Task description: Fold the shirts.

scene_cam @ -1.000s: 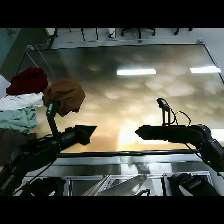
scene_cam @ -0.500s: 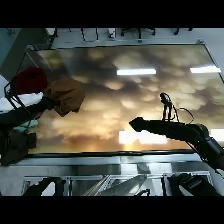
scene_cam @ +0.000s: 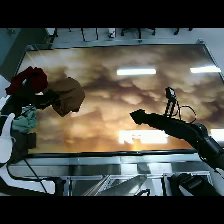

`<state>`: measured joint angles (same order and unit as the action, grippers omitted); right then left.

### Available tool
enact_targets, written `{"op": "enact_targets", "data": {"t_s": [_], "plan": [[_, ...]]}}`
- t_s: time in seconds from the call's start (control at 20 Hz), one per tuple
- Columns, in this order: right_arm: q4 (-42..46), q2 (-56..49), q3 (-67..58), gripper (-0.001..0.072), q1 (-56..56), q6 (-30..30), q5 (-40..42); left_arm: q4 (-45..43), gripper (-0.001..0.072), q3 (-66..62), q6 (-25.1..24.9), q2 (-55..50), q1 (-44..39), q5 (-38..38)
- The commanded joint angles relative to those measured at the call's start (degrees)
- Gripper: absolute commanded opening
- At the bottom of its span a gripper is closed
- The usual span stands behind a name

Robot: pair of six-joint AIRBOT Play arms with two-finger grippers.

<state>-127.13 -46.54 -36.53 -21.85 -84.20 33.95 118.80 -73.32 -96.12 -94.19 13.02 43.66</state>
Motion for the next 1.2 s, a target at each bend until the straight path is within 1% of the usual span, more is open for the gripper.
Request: {"op": "enact_targets", "data": {"t_s": [0.0,0.1,0.15,0.2,0.25,0.3,0.35,0.4,0.45,0.5,0.6,0.7,0.8,0.9,0.95,1.0,1.05,1.15], "plan": [[0.0,-0.02,0.02,0.0696,-0.02,0.02,-0.57,0.74,0.0693,-8.52,-0.55,-7.82,-4.79,1.77],[-0.02,-0.02,0.02,0.0696,-0.02,0.04,-0.57,0.7,0.069,-11.23,-1.6,-10.95,-6.34,4.52],[-0.02,-0.02,0.02,0.0696,-0.02,0.04,-0.55,0.72,0.0563,-11.8,-1.6,-12.2,-6.36,6.05],[-0.02,-0.02,0.02,0.0696,-0.02,0.04,-0.48,0.76,0.022,-12.07,-1.57,-13.09,-6.36,7.69],[-0.02,-0.02,0.02,0.0695,-0.02,0.02,-0.35,0.83,0.0011,-11.93,-1.53,-13.38,-6.29,8.76],[-0.02,-0.02,0.02,0.0694,-0.02,0.02,-0.33,1.16,0.0011,-12.0,-1.53,-13.16,-6.32,9.35],[0.0,-0.02,0.02,0.0659,-0.02,0.02,-0.35,2.05,0.0011,-12.0,-1.53,-12.17,-6.43,9.55],[0.0,-0.02,0.02,0.0509,-0.02,0.02,-0.31,3.32,0.0011,-12.0,-1.55,-10.6,-6.99,9.49],[0.0,-0.02,0.0,0.038,-0.02,0.0,-0.26,4.61,0.0011,-12.04,-1.66,-8.26,-8.02,9.51],[0.0,-0.02,0.0,0.0369,0.11,0.02,0.13,5.99,0.0011,-12.07,-2.67,-5.33,-9.49,10.08],[-0.11,0.0,-0.5,0.0369,1.6,0.0,2.49,7.28,0.0011,-12.07,-3.13,1.44,-13.27,12.44],[0.02,0.11,-2.12,0.037,4.76,-0.2,8.33,7.39,0.0011,-12.07,-3.08,9.25,-18.69,16.35],[0.0,0.2,-4.63,0.037,8.87,-3.54,15.41,7.37,0.0011,-12.04,-2.82,15.43,-25.51,19.67],[0.0,0.22,-6.95,0.0372,12.28,-6.12,22.25,7.21,0.0011,-10.75,-0.66,19.76,-33.46,20.09],[0.02,0.22,-7.72,0.0394,13.66,-6.82,25.16,6.95,0.0012,-9.05,0.28,21.33,-37.55,18.29],[0.0,0.2,-8.09,0.0504,14.8,-7.5,27.43,6.62,0.0011,-6.84,1.38,22.38,-41.7,15.98],[0.26,0.2,-8.09,0.0584,15.91,-7.61,29.33,6.71,0.0012,-4.35,2.73,22.84,-44.85,13.57],[1.9,0.17,-8.09,0.0584,17.99,-7.56,33.42,6.78,0.0012,0.59,3.67,22.01,-50.29,9.33]]}}
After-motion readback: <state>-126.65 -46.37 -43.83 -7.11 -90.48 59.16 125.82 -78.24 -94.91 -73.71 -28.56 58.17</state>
